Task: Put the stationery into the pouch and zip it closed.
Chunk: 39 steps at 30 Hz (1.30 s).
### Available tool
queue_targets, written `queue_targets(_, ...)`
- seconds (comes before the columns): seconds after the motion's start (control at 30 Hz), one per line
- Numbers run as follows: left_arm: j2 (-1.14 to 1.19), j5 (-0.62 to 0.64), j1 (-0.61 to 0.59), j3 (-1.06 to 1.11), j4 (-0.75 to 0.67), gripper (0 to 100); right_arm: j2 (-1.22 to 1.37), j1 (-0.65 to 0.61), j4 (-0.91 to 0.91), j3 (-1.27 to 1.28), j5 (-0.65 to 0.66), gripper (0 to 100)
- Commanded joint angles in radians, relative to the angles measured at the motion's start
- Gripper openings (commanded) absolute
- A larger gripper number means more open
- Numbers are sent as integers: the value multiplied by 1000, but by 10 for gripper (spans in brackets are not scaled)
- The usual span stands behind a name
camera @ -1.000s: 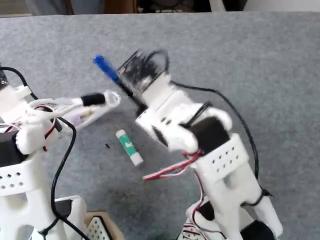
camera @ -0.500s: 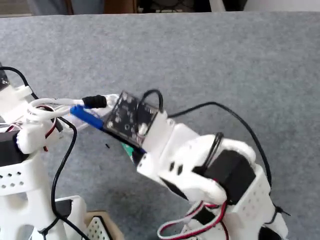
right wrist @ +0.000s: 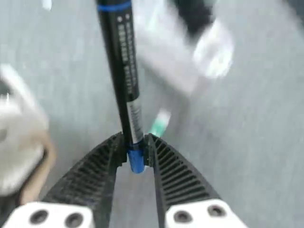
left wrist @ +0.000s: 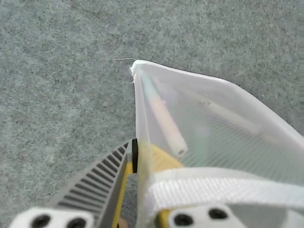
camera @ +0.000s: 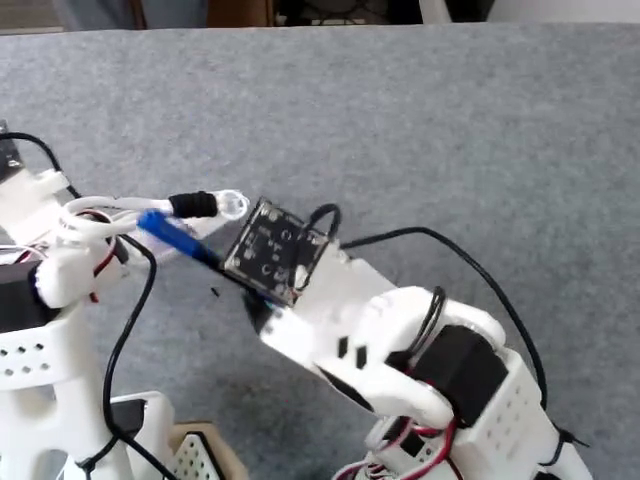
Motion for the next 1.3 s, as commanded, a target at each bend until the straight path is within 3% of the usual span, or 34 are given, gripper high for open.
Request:
queue_targets(0.0, -12, 5, 44, -24, -15, 28, -10, -5, -245, 47, -54, 12)
queue_targets(0.37, -12, 3, 36, -22, -15, 28, -16, -3, -738, 191, -91, 12)
queue_targets(0.53, -12, 3, 38, 8, -23, 28, -18, -9, -747, 188, -117, 12)
queue_targets(0.7, -12, 3, 38, 8, -23, 28, -73, -44, -612, 185, -307, 12)
queue_targets(1.0, -12, 3, 38, 8, -25, 28, -260, -107, -431, 199, -319, 12)
queue_targets(1.27, -12, 3, 38, 8, -21, 28, -262, -104, -697, 395, -311, 12)
